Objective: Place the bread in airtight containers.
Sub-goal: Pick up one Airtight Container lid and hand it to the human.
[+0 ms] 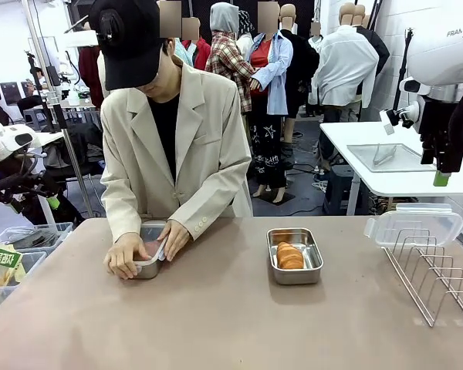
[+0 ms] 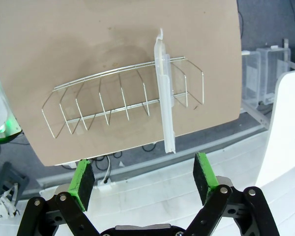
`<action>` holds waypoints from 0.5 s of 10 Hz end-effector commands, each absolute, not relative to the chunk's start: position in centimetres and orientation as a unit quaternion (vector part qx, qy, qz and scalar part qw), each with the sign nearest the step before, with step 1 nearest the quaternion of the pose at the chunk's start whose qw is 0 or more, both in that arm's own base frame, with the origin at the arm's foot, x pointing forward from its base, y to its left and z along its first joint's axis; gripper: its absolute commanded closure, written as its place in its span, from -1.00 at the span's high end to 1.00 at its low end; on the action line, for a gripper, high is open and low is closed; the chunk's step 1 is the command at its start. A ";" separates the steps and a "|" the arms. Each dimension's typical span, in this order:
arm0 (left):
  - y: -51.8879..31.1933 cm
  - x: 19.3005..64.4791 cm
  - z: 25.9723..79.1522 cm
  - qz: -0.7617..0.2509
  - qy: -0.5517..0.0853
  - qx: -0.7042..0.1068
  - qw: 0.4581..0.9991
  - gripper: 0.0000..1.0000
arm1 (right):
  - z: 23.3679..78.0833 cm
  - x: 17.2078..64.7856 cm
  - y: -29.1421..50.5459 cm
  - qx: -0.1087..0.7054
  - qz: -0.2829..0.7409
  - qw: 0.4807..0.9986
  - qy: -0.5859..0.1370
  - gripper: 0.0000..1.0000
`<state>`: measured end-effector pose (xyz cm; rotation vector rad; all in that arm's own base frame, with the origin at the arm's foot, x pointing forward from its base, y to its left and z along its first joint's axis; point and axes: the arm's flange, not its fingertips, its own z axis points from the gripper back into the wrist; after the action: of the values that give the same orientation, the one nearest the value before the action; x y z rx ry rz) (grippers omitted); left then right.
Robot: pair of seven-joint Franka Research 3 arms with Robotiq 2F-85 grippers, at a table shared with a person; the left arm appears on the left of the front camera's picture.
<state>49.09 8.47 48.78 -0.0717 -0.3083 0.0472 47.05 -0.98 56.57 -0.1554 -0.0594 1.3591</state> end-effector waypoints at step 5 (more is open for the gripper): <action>8.5 49.0 48.8 0.026 -0.157 -0.030 0.987 1.00 | 56.6 46.9 -1.1 -0.071 0.631 0.772 -0.025 1.00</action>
<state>49.09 8.47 48.78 -0.0717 -0.3083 0.0472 47.05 -0.98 56.57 -0.1554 -0.0594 1.3591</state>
